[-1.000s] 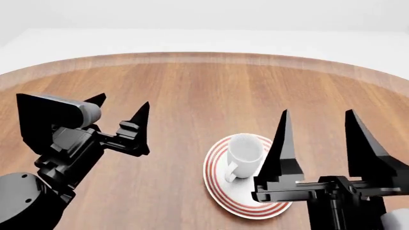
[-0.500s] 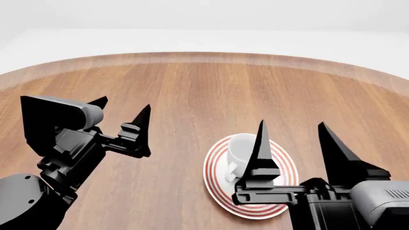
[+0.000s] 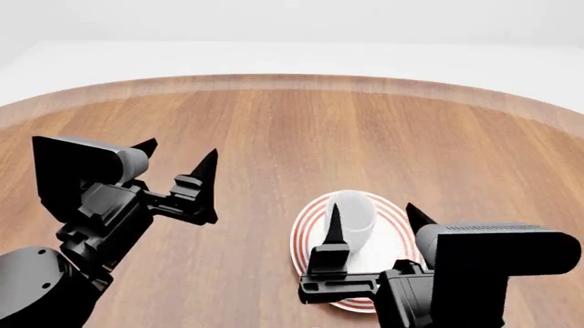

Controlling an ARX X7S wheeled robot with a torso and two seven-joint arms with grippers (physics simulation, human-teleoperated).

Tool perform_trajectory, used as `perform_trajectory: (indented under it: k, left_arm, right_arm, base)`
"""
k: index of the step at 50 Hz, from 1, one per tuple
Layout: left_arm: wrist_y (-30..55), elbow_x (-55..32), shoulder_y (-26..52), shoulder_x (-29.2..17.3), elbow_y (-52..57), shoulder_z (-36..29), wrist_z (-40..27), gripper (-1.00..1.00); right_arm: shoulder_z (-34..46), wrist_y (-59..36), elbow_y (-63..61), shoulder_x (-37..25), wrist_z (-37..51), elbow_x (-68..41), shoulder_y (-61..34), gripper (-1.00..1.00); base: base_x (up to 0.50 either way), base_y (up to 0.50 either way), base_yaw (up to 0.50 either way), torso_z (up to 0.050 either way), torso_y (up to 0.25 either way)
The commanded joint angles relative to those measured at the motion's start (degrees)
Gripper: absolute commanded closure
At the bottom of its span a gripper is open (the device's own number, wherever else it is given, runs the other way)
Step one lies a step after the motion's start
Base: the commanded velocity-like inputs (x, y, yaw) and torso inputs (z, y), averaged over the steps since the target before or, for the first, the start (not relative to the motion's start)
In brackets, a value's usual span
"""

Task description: Pick up the white mug and put it on the plate, and put the chocolate pudding to the right of the plate.

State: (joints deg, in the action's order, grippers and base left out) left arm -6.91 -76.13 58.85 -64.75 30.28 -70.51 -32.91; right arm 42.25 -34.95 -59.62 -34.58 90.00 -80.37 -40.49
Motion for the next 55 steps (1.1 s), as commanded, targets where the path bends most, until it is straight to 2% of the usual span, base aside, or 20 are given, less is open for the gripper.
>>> perform_trajectory:
  k: [1,5,9,18,20,24,30,55]
  left_arm:
    - [-0.23,0.15,0.14,1.34,-0.24,1.84,1.17,-1.00]
    - [-0.27,0.00,0.08,1.32,-0.17,1.92,1.13,-1.00]
    - [-0.30,-0.21,0.05,1.40,-0.24,2.00,1.21,-1.00]
    - [-0.58,-0.50,-0.22,1.41,-0.43,2.16,1.30,-1.00]
    - [-0.71,-0.44,-0.39,1.41,-0.45,2.15,1.32,-1.00]
    - [-0.75,-0.51,-0.48,1.46,-0.49,2.19,1.36,-1.00]
    - [-0.94,-0.47,-0.78,1.58,-0.63,2.19,1.43,-1.00]
    - [-2.26,-0.52,-3.06,2.47,-2.38,1.74,2.78,-1.00]
  right_arm:
    - [-12.20,-9.42,-0.37,5.34,0.00,-9.89,7.46,-1.00]
    - [-7.47,-4.56,-0.37,2.94,0.00,-10.02,7.19,-1.00]
    - [0.10,4.01,-0.34,-2.71,0.00,-10.26,8.05,-1.00]
    - [7.00,10.30,-0.34,-4.28,0.00,-9.51,5.74,-1.00]
    - [4.41,6.49,-0.35,-1.79,0.00,-9.06,9.34,-1.00]
    - [-6.14,-6.91,-0.35,7.26,0.00,-8.50,18.89,-1.00]
    - [-26.34,-41.21,-0.34,34.30,0.00,-8.33,32.60,-1.00]
    - [-25.54,-36.53,5.81,34.56,0.00,-3.50,35.78,-1.00]
  base:
    - [0.00,0.00,0.00,0.000,0.000]
    - [0.00,0.00,0.00,0.000,0.000]
    - [0.00,0.00,0.00,0.000,0.000]
    - [0.00,0.00,0.00,0.000,0.000]
    - [0.00,0.00,0.00,0.000,0.000]
    - [0.00,0.00,0.00,0.000,0.000]
    - [0.00,0.00,0.00,0.000,0.000]
    - [0.00,0.00,0.00,0.000,0.000]
